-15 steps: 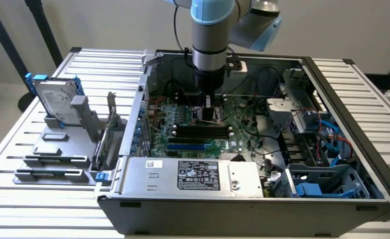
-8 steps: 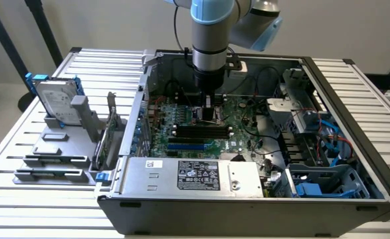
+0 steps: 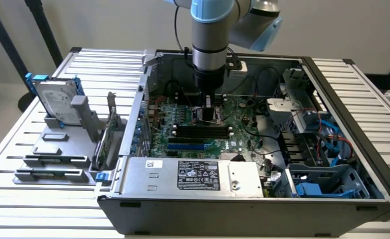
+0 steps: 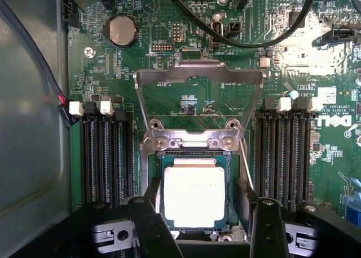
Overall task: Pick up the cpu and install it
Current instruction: 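Place the cpu into insertion slot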
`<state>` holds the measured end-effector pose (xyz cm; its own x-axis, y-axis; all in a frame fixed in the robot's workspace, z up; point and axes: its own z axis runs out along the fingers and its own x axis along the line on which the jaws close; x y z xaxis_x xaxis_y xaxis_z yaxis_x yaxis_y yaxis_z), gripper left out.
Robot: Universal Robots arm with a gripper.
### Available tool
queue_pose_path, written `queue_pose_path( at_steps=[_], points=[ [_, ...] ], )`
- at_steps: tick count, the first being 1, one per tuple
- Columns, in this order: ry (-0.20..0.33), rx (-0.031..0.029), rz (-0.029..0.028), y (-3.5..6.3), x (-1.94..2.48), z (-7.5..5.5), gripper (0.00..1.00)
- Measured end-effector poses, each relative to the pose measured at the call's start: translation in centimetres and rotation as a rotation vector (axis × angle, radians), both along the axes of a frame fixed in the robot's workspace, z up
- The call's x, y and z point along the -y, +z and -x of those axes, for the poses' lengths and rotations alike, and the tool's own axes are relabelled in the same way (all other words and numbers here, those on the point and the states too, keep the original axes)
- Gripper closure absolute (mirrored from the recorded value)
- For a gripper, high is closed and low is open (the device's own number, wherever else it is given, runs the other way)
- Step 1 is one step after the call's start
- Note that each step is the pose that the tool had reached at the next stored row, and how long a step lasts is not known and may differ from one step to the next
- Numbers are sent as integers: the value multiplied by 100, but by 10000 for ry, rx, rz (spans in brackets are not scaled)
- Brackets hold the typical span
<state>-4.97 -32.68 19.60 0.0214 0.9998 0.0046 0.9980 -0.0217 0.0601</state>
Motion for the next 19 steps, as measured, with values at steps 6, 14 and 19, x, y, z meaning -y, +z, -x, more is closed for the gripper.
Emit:
queue_pose_path(
  at_steps=[6, 14, 19],
  points=[
    [1, 2, 3, 13, -11, 0, 37],
    [0, 0, 6, 151, -13, 0, 37],
    [-1, -28, -2, 226, -13, 10, 40]
  ],
)
